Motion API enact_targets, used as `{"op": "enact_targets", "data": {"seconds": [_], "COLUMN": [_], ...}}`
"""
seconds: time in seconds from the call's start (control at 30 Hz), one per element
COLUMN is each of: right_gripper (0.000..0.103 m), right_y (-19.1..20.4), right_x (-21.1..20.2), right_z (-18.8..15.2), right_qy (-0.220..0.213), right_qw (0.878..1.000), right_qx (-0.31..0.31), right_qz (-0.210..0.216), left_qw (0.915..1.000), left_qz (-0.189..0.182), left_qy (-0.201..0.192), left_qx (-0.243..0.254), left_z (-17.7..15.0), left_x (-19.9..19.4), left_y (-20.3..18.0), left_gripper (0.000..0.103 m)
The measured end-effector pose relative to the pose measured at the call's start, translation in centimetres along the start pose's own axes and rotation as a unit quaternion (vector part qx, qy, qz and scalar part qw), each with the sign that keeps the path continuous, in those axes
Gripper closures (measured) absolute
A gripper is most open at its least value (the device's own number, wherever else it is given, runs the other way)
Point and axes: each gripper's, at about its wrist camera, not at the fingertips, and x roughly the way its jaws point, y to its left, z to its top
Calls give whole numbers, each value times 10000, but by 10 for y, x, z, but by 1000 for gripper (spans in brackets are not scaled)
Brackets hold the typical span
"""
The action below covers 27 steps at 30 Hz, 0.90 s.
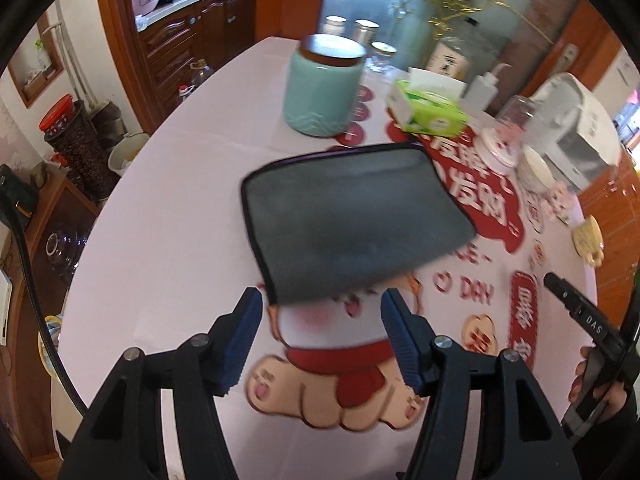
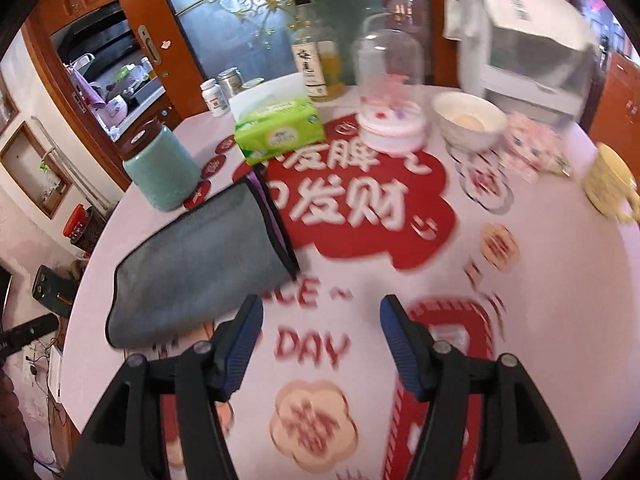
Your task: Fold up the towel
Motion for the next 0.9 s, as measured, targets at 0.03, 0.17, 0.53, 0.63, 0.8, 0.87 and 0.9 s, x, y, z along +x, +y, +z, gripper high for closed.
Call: {"op": "enact_targets", "data": {"seconds": [0.03,0.17,0.53,0.63,0.8,0.87,0.9], "right_gripper": [42,41,22,17,14,14,14], "right_y": [-5,-25,-48,-54,-63,-67,-69], "right_x": [-8,-36,-102,-115,-136,-147,-152], "right_z": [-8,-41,-140,-161,-189,-198,-203], "right_qy": [23,100,492,590,722,765,781], "right_qw": [10000,9991,9977,9972,9963,9955,9951], "right_qx": [85,397,447,417,449,552,602], "right_qz": [20,92,156,166,110,111,98], "left_qw": [10000,9998,9981,9976,9958,9944,9937], "left_qz": [8,-31,-383,-408,-432,-444,-390], "left_qy": [-8,-10,115,189,453,518,517], "left_qx": [35,197,469,529,662,802,909], "left_z": [-4,-25,-99,-120,-150,-160,-165], "left_x": [-3,-16,-39,-42,-45,-49,-52], "left_y": [-6,-28,-91,-102,-118,-125,-128], "left_gripper": [42,42,34,30,29,27,27]}}
